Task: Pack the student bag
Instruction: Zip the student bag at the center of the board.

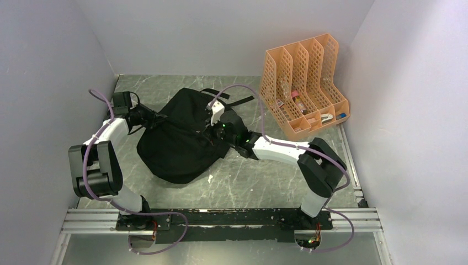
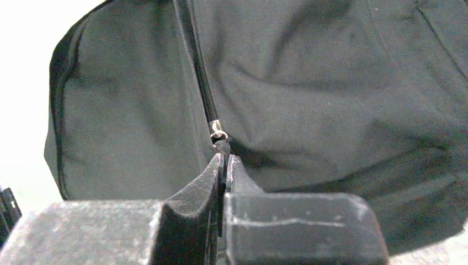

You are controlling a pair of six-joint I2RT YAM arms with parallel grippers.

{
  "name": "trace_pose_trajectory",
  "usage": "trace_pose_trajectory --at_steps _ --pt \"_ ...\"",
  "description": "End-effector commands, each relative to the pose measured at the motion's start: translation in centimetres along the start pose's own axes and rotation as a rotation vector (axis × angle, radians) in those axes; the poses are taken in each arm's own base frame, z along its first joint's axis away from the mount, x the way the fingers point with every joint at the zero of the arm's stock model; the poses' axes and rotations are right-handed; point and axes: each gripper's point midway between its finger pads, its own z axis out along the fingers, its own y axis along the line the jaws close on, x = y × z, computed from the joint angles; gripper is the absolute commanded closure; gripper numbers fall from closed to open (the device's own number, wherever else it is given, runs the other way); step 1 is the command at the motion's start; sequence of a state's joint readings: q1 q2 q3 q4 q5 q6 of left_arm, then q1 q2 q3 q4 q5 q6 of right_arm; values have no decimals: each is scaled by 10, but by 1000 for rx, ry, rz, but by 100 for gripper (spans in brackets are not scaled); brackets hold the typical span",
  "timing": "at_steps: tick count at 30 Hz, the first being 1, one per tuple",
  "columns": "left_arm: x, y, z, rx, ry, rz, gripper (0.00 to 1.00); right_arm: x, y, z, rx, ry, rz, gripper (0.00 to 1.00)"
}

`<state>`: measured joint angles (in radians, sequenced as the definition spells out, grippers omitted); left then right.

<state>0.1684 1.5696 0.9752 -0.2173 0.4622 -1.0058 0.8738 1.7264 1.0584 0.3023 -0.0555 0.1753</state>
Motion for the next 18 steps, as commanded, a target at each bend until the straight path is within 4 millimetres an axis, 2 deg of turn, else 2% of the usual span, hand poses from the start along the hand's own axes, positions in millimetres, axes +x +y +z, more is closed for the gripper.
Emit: trace_pose_trajectory --at_steps 1,8,15,18 --pt "-50 -1 -6 -14 -159 27 95 10 -26 -26 138 49 5 100" --pt "-57 -2 -3 -12 -167 41 95 34 -26 -43 127 101 12 100" --pt "-65 -20 0 42 -157 115 95 48 2 -42 -81 127 -107 100" --pt "-72 -22 -2 26 -173 138 95 54 -6 -40 -42 161 -118 100"
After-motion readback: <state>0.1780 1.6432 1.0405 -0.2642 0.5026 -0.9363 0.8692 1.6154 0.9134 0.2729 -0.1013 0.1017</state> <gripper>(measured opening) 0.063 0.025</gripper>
